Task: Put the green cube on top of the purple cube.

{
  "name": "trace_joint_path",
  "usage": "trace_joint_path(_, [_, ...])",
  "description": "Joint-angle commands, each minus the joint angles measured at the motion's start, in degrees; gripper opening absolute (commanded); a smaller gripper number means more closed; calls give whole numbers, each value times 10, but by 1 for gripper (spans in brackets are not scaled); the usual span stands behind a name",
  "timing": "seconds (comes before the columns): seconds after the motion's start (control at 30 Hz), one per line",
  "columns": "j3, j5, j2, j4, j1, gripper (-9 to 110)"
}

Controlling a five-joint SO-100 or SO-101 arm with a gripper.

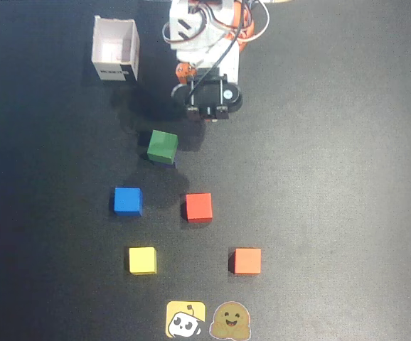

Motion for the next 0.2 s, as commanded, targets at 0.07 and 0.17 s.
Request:
trace_joint_path(0.07, [-3, -5, 5, 1, 3, 0])
trace_joint_path(0.17, [-3, -5, 5, 1, 3, 0])
